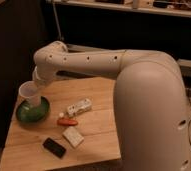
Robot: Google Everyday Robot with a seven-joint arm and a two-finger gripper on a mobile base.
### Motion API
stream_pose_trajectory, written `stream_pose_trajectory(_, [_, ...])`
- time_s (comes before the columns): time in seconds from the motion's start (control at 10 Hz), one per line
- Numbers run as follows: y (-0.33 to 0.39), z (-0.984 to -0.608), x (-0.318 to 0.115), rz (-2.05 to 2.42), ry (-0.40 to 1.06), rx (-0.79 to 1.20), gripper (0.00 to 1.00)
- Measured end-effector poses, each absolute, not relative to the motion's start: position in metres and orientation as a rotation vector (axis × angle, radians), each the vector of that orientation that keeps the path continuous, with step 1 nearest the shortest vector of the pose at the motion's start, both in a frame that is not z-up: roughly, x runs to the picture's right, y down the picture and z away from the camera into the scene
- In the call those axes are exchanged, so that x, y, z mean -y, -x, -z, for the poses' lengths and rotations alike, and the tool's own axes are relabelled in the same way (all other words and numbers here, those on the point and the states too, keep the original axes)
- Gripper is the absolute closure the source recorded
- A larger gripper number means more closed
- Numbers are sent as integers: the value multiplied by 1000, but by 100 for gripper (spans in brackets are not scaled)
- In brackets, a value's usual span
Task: Place the ceramic cup in the ceramic bowl
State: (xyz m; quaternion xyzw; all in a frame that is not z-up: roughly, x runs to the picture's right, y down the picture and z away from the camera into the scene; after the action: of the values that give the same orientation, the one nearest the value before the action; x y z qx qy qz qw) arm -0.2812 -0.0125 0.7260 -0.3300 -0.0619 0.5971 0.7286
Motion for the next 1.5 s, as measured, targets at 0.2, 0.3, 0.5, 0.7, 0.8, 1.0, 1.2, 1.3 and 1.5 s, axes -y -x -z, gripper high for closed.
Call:
stream_pose_trajectory(0.2, [288,-731,6,-1305,734,131,100])
stream_pose_trajectory(0.3, [290,-733,4,-1302,736,125,100])
stream_pose_trajectory(0.5, [294,-742,-6,-1296,739,107,100])
stream_pose_trajectory(0.7, [304,-751,-20,-1283,748,90,100])
stream_pose_trajectory(0.8, [305,-752,-20,-1280,749,85,100])
stream_pose_trajectory(1.0, [304,-754,-22,-1284,748,71,100])
stream_pose_trajectory(1.2, [310,-762,-33,-1277,758,55,100])
stream_pose_trajectory(1.3, [311,-764,-36,-1276,759,48,100])
stream_pose_trajectory(1.5, [312,-766,-39,-1275,762,37,100])
